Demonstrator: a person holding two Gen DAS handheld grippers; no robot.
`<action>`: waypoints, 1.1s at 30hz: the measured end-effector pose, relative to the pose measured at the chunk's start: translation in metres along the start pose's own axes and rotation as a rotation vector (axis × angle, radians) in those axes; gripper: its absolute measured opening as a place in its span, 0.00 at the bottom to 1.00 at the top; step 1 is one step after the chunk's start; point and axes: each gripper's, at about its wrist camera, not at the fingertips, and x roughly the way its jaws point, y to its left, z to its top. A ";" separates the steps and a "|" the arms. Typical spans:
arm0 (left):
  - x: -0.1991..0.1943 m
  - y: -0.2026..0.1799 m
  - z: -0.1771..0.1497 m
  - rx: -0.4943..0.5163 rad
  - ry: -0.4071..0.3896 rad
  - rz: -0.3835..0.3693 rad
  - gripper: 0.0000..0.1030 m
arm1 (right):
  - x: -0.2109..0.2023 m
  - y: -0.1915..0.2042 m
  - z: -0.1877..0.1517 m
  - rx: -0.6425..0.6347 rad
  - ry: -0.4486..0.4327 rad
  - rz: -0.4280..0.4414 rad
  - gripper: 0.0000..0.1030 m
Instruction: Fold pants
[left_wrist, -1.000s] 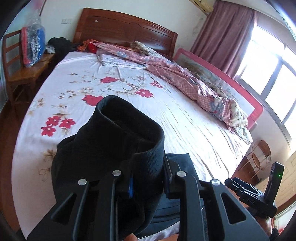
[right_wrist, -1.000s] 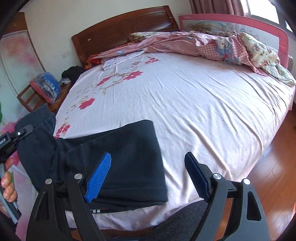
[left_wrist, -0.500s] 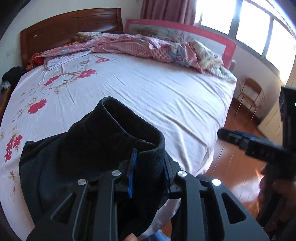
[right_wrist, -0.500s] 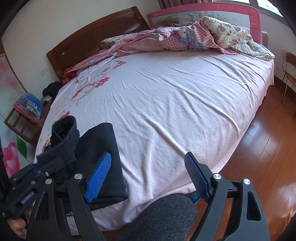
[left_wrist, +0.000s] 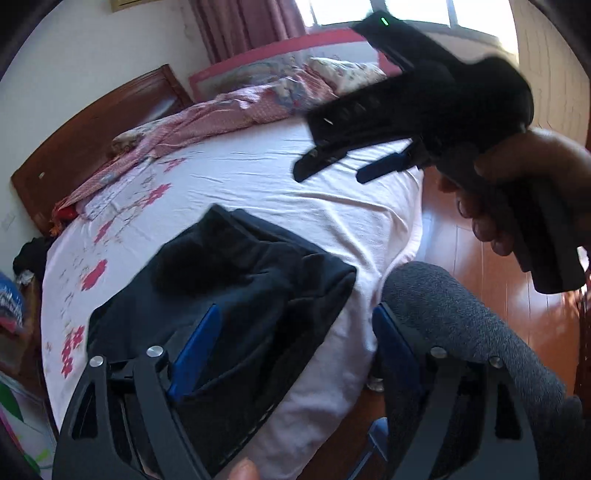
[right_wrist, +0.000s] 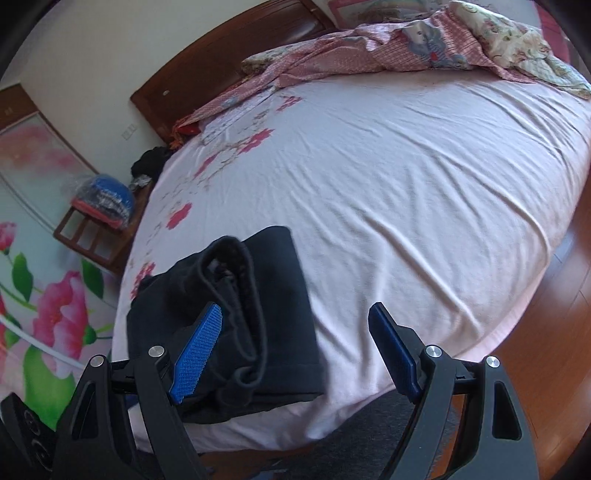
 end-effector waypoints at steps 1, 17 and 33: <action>-0.009 0.018 -0.004 -0.038 -0.010 0.028 0.90 | 0.007 0.007 0.001 -0.009 0.016 0.041 0.79; -0.043 0.166 -0.098 -0.540 0.120 0.455 0.91 | 0.113 0.071 0.011 -0.242 0.227 0.034 0.25; -0.038 0.185 -0.075 -0.485 0.090 0.499 0.93 | 0.106 -0.001 -0.007 -0.007 0.260 -0.044 0.46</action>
